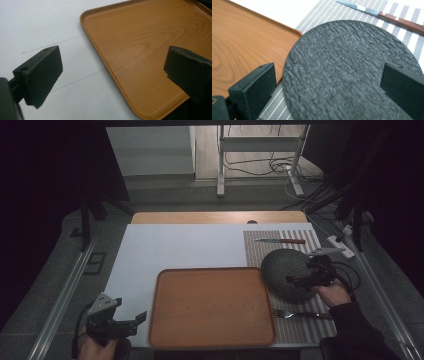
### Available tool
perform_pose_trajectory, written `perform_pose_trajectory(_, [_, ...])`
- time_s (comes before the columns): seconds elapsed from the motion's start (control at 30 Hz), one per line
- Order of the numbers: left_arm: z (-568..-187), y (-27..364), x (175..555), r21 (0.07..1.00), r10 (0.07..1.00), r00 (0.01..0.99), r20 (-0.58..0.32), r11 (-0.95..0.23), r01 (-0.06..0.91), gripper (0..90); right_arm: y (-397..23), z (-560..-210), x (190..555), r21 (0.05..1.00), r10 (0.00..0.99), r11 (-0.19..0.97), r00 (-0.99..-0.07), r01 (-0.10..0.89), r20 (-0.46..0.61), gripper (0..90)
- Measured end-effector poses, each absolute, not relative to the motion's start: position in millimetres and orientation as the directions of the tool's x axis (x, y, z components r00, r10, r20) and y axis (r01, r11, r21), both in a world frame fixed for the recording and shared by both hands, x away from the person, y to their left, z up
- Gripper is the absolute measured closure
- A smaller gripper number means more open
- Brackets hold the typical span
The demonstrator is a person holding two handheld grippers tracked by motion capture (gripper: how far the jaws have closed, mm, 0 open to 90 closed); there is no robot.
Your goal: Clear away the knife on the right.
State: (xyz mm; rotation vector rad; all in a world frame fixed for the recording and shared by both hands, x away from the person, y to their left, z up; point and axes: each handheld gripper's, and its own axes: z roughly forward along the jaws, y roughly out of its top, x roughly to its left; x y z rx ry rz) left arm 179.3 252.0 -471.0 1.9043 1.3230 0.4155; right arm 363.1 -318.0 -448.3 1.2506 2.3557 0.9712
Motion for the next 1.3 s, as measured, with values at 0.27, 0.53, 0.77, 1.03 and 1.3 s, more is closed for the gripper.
perform_pose_trajectory(0.27, [-472,254,181,0.737,0.894,0.412,-0.175,-0.159,0.657,3.7,-310,-452,396,0.684,0.823,0.407,-0.568,0.605,0.013,0.7])
perform_pose_trajectory(0.53, [-471,253,181,0.738,0.887,0.430,-0.170,-0.175,0.652,3.7,-303,-458,417,0.655,0.830,0.414,-0.557,0.631,0.012,0.0])
perform_pose_trajectory(0.77, [-472,251,181,0.733,0.883,0.442,-0.158,-0.195,0.652,2.8,-301,-461,444,0.657,0.846,0.391,-0.533,0.645,0.020,0.0])
perform_pose_trajectory(1.03, [-472,252,181,0.733,0.881,0.443,-0.165,-0.190,0.653,2.6,-304,-468,471,0.629,0.871,0.382,-0.492,0.677,0.001,0.0])
perform_pose_trajectory(1.3, [-472,252,181,0.735,0.885,0.436,-0.165,-0.184,0.652,2.0,-314,-475,498,0.604,0.891,0.362,-0.453,0.710,-0.001,0.0])
